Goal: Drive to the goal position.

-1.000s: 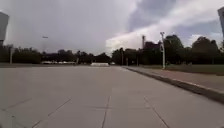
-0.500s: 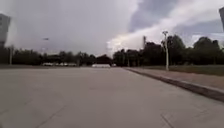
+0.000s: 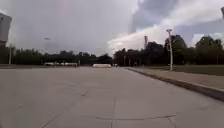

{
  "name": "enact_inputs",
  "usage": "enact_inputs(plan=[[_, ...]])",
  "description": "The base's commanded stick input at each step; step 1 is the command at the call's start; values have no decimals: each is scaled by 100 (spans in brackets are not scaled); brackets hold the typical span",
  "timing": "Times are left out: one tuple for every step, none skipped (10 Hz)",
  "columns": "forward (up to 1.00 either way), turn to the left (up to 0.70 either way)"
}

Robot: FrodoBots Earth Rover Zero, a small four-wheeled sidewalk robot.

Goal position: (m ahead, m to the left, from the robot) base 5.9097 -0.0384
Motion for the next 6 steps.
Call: enact_inputs(plan=[[100, -27], [100, -27], [100, -27], [100, -27], [100, -16], [100, -2]])
